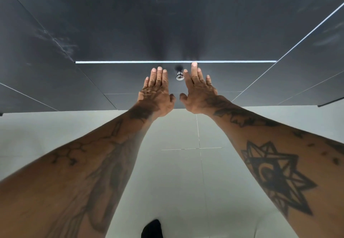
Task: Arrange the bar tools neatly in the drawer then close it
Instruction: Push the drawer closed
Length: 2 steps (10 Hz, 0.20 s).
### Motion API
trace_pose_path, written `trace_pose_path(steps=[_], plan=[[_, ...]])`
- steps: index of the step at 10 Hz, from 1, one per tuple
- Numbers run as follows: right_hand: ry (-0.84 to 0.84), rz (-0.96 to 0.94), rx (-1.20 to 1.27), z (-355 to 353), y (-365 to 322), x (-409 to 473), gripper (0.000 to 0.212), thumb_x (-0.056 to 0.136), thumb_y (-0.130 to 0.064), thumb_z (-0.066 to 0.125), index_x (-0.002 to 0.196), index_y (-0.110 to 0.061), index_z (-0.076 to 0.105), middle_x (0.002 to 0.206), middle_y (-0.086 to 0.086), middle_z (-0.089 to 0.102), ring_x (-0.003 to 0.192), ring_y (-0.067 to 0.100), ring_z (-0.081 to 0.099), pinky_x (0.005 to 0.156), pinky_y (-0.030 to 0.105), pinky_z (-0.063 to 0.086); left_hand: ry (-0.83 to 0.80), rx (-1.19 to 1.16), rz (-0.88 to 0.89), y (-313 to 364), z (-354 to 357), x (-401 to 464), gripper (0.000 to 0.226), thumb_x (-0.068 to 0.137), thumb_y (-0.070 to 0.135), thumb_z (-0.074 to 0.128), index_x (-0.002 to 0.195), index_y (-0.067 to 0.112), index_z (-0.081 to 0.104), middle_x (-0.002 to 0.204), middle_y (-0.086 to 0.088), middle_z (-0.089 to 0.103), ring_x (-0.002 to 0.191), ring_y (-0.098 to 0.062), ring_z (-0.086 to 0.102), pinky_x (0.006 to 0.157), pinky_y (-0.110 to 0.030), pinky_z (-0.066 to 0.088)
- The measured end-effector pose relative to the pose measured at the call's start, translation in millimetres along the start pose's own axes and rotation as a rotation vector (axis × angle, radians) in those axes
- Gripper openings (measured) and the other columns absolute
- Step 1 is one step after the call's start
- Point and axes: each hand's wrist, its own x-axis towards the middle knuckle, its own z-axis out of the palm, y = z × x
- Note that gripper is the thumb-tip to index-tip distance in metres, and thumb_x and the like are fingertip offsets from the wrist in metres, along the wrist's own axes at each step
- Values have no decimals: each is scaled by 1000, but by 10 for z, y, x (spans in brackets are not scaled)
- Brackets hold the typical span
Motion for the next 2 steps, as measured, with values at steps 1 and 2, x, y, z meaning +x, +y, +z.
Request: trace_pose_path(steps=[1, 2], plan=[[-16, -29, -21, -355, 45, -144, 70, 100, -41, 33, 154, -13, 0, 163, 10, -10, 150, 25, -5, 122, 44, 3, 57, 5, 21, 5, -320, -119, 74, 100, 38, 32, 154, 3, -5, 165, -12, -7, 152, -26, -7, 121, -40, 9], [35, -42, 8, -750, -70, -392, 66, 100, -41, 34, 154, -12, 9, 163, 11, 5, 150, 28, 6, 121, 43, 12, 85, 8, -2, 156, -743, -371, 72, 99, 38, 35, 154, 4, 4, 164, -13, 6, 151, -28, 5, 115, -46, 28]])
